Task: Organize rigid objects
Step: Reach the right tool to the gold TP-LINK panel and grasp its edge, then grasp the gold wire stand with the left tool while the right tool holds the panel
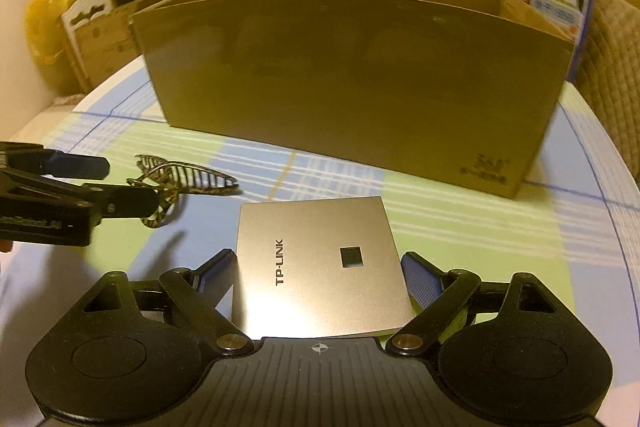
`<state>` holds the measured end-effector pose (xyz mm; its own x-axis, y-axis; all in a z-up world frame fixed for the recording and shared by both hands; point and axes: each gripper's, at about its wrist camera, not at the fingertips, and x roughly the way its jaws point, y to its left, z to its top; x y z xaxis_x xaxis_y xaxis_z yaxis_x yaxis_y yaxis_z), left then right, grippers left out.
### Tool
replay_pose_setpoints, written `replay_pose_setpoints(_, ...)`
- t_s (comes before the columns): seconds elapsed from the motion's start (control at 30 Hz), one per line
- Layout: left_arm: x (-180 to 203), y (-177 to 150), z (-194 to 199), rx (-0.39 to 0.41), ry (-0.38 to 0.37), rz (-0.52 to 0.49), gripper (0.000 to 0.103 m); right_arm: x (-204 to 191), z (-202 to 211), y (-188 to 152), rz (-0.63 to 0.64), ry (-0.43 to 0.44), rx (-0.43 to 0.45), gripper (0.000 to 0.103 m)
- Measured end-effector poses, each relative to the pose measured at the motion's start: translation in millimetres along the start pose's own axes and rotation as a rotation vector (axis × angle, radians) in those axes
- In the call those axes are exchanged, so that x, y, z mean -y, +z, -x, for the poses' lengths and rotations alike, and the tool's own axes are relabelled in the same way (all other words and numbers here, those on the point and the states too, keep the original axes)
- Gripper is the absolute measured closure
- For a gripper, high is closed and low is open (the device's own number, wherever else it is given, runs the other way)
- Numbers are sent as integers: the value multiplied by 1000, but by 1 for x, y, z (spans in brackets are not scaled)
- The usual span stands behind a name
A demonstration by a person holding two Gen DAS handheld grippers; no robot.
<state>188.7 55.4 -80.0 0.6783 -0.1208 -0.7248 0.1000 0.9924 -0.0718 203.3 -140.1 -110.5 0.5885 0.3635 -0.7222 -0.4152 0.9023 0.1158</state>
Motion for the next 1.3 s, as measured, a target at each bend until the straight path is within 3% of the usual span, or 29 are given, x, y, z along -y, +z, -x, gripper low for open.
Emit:
replay_pose_setpoints(0.13, 7, 1, -6, 12, 6, -4, 34, 6, 7, -1, -19, -13, 4, 17)
replay_pose_setpoints(0.27, 13, 2, -12, 12, 21, -22, 45, 10, 10, -1, -33, -24, 13, 17)
replay_pose_setpoints(0.87, 17, 2, -20, -13, 18, -39, 76, 8, 13, 0, -35, -26, 20, 17)
replay_pose_setpoints(1.3, 20, 0, -13, -30, 10, -28, 77, 7, 21, 3, -32, -29, 27, 17)
